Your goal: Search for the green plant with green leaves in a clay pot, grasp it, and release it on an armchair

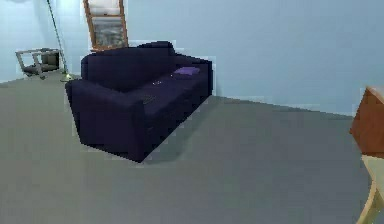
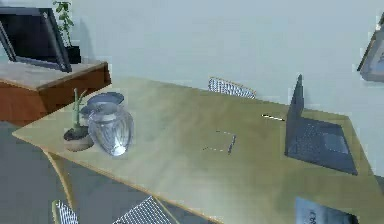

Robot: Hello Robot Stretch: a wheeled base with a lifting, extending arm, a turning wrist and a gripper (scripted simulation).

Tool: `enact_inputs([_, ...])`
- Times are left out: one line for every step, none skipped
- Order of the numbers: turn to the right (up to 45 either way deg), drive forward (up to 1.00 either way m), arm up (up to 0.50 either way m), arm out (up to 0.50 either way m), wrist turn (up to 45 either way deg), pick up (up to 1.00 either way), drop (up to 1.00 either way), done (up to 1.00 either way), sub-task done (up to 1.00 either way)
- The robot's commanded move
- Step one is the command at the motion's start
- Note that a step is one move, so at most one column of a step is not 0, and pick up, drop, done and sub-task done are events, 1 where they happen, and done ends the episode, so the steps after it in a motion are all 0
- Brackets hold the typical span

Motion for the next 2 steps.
enact_inputs([-27.0,0.0,0.0,0.0,0.0,0.0,0.0,0.0,0.0])
enact_inputs([-9.0,0.0,0.0,0.0,0.0,0.0,0.0,0.0,0.0])
